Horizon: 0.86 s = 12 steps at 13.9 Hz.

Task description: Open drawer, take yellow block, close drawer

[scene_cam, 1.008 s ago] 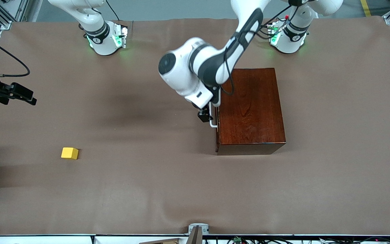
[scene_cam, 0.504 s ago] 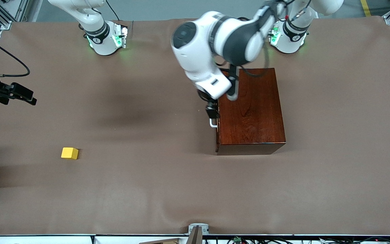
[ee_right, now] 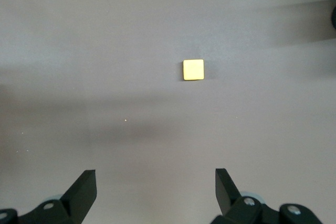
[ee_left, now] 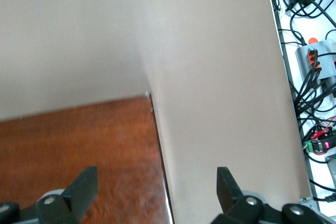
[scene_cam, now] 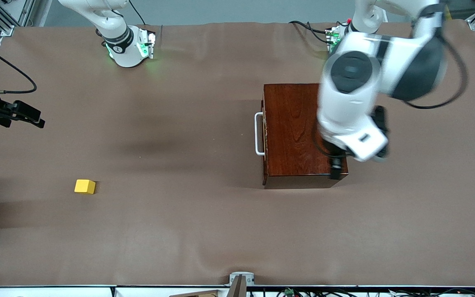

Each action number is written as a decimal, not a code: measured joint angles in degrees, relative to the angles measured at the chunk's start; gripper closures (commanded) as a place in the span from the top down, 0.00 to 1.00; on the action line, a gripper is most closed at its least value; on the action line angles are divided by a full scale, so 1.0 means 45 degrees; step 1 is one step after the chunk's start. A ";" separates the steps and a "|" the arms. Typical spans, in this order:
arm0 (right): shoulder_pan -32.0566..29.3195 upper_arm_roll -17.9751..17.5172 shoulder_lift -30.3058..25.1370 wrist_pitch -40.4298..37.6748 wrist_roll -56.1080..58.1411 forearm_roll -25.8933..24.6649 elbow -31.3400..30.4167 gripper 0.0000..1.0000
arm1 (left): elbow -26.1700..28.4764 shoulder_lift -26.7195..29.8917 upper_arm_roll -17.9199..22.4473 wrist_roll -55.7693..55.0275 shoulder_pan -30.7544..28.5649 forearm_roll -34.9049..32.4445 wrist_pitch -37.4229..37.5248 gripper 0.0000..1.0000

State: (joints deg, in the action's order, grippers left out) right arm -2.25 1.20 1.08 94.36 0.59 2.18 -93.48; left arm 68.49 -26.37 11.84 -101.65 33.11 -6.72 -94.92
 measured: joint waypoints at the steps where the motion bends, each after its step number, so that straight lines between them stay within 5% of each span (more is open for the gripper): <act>1: 0.0000 -0.0001 0.0000 0.0000 0.0000 0.0000 0.0000 1.00 | 0.0085 0.0115 -0.0007 0.0843 -0.0470 0.0161 0.0000 1.00; 6: 0.0001 -0.0004 0.0000 0.0000 0.0000 0.0000 0.0000 1.00 | 0.1145 0.1287 -0.0013 0.5321 -0.2647 0.0926 0.0013 1.00; 12: 0.0001 -0.0004 0.0000 0.0001 0.0000 0.0000 0.0001 1.00 | 0.3914 0.4199 -0.0019 1.0650 -0.4204 0.1181 0.0078 1.00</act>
State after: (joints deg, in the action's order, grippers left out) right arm -2.24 1.18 1.08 94.37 0.59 2.18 -93.48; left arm 86.10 -7.47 11.75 -53.73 14.19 -1.41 -94.57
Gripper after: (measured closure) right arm 0.000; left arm 0.000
